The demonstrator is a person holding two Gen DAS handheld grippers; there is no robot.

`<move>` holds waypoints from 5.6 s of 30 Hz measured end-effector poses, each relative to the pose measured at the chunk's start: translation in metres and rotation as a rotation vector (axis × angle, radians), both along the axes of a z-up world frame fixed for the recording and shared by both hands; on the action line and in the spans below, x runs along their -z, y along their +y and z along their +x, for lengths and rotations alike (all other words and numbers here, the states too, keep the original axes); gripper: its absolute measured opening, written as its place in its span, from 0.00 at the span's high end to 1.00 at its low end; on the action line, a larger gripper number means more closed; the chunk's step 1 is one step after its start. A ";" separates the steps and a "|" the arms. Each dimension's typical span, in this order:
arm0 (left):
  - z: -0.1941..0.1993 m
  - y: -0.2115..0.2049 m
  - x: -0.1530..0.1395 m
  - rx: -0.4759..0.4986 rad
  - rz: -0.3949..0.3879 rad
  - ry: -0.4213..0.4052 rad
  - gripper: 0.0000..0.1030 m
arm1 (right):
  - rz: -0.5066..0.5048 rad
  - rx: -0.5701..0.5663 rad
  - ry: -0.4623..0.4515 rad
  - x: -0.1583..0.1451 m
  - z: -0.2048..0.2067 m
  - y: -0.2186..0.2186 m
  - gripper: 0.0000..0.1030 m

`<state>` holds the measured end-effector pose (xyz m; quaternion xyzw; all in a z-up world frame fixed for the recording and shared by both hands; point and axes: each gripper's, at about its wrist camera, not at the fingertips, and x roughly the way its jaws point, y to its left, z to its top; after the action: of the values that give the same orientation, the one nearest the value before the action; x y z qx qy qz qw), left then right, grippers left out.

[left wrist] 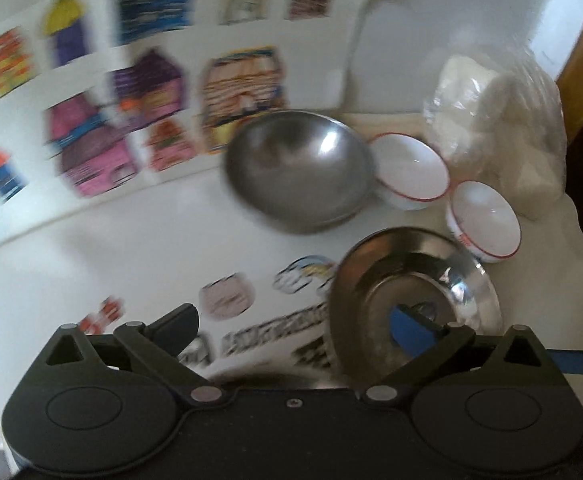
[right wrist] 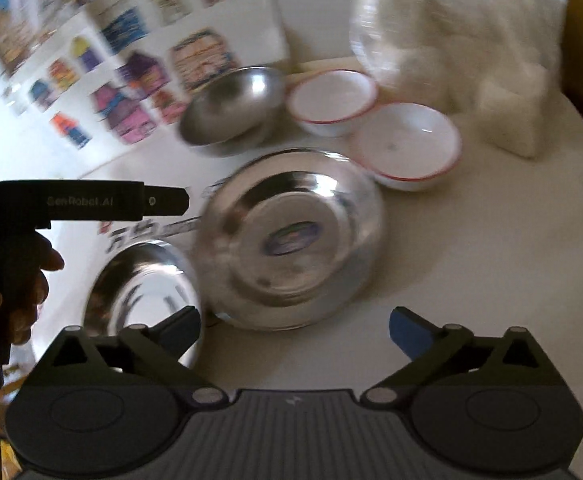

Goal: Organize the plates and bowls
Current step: 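Grasp the rim of the blue-labelled steel plate with both grippers, then lift the blue-labelled plate with both grippers and lower it onto the plate stack, then open both grippers and withdraw from the stacked plates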

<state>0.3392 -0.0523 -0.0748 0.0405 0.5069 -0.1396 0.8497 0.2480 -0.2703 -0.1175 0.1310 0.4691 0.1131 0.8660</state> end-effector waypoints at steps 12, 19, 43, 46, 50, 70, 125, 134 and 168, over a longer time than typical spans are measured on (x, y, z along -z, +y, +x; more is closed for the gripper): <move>0.028 -0.042 0.035 0.105 0.064 0.095 0.01 | 0.004 0.023 0.040 0.022 0.016 -0.031 0.00; 0.028 -0.044 0.040 0.101 0.090 0.120 0.01 | 0.017 -0.004 0.032 0.026 0.028 -0.031 0.04; -0.002 -0.039 0.031 0.071 -0.039 0.151 0.74 | 0.066 0.011 0.062 0.026 0.010 -0.043 0.79; -0.010 -0.048 0.025 0.087 -0.040 0.151 0.74 | 0.086 0.043 0.064 0.022 -0.003 -0.052 0.79; -0.020 -0.069 0.011 0.105 -0.046 0.117 0.74 | 0.099 0.092 0.057 0.012 -0.021 -0.066 0.79; -0.047 0.009 -0.027 -0.097 -0.126 0.068 0.74 | 0.068 -0.096 0.018 -0.027 -0.029 -0.018 0.79; -0.071 0.125 0.010 -0.369 -0.014 0.137 0.68 | 0.027 -0.353 0.101 -0.002 0.015 0.104 0.77; -0.075 0.111 0.016 -0.337 0.006 0.166 0.67 | 0.022 -0.337 0.117 -0.001 0.012 0.096 0.77; -0.066 0.088 -0.002 -0.357 0.029 0.118 0.11 | 0.083 -0.305 0.093 -0.001 0.013 0.056 0.39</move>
<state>0.2732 0.0355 -0.0729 -0.0462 0.5570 0.0183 0.8290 0.2614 -0.2147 -0.1166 0.0990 0.5181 0.2561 0.8101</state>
